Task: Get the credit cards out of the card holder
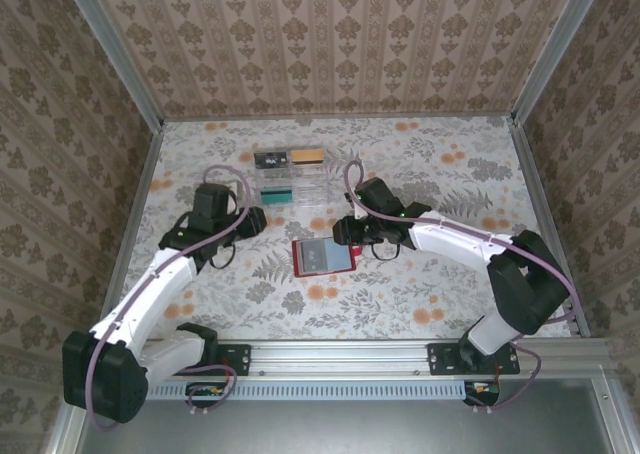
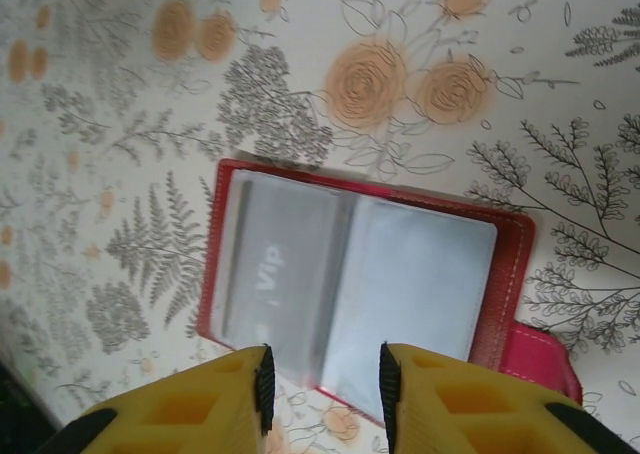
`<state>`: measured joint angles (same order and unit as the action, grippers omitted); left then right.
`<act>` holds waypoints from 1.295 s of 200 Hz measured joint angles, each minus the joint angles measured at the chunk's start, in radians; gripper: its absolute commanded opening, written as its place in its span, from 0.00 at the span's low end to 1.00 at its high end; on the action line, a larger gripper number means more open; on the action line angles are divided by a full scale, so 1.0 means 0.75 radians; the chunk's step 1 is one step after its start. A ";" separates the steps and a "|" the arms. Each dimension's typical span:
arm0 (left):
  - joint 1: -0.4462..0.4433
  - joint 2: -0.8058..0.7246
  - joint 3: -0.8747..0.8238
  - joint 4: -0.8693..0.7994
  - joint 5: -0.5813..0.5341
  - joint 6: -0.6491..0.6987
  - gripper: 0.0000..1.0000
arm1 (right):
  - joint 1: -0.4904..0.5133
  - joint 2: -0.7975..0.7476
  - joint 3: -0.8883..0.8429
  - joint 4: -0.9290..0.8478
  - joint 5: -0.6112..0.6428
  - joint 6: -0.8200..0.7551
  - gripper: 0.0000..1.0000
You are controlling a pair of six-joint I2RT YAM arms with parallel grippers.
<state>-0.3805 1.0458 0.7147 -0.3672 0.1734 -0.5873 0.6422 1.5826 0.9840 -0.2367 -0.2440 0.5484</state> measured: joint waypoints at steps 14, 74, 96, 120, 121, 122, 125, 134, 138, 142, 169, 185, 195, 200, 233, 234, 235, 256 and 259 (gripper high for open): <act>-0.049 0.011 -0.073 0.061 0.039 -0.106 0.33 | 0.007 0.035 0.000 -0.002 0.018 -0.003 0.27; -0.221 0.235 -0.156 0.337 0.158 -0.368 0.29 | 0.015 0.137 -0.022 -0.040 0.139 -0.006 0.25; -0.245 0.323 -0.156 0.403 0.189 -0.403 0.30 | 0.022 0.164 -0.026 -0.040 0.157 -0.010 0.25; -0.258 0.411 -0.155 0.441 0.224 -0.415 0.30 | 0.039 0.194 -0.033 -0.041 0.173 -0.020 0.25; -0.258 0.414 -0.155 0.443 0.225 -0.415 0.30 | 0.039 0.195 -0.033 -0.041 0.173 -0.020 0.25; -0.259 0.420 -0.155 0.443 0.226 -0.415 0.30 | 0.040 0.196 -0.033 -0.042 0.174 -0.020 0.25; -0.259 0.430 -0.154 0.443 0.229 -0.415 0.30 | 0.042 0.198 -0.034 -0.042 0.177 -0.021 0.25; -0.261 0.459 -0.149 0.445 0.239 -0.415 0.30 | 0.049 0.203 -0.035 -0.043 0.181 -0.021 0.25; -0.262 0.470 -0.147 0.446 0.242 -0.415 0.30 | 0.051 0.203 -0.035 -0.043 0.183 -0.022 0.25; -0.264 0.482 -0.144 0.447 0.245 -0.415 0.30 | 0.053 0.203 -0.035 -0.043 0.183 -0.025 0.25; -0.269 0.523 -0.132 0.453 0.264 -0.415 0.30 | 0.055 0.204 -0.035 -0.043 0.187 -0.025 0.25; -0.270 0.539 -0.123 0.458 0.269 -0.415 0.30 | 0.055 0.204 -0.035 -0.043 0.187 -0.025 0.25; -0.270 0.551 -0.116 0.462 0.273 -0.415 0.30 | 0.055 0.205 -0.035 -0.043 0.187 -0.025 0.25; -0.271 0.556 -0.113 0.462 0.274 -0.415 0.30 | 0.055 0.205 -0.035 -0.043 0.187 -0.025 0.25; -0.281 0.588 -0.092 0.448 0.273 -0.413 0.30 | 0.056 0.205 -0.035 -0.043 0.187 -0.025 0.26; -0.281 0.588 -0.092 0.448 0.273 -0.413 0.30 | 0.056 0.205 -0.035 -0.043 0.187 -0.025 0.25; -0.282 0.590 -0.091 0.446 0.272 -0.412 0.30 | 0.056 0.205 -0.035 -0.043 0.187 -0.025 0.25; -0.289 0.592 -0.078 0.408 0.259 -0.407 0.30 | 0.056 0.205 -0.035 -0.043 0.187 -0.025 0.26; -0.289 0.592 -0.076 0.402 0.256 -0.405 0.30 | 0.056 0.205 -0.035 -0.043 0.187 -0.025 0.26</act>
<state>-0.5972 1.4899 0.6575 -0.0654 0.3653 -0.8913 0.6846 1.7363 0.9581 -0.2687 -0.1036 0.5297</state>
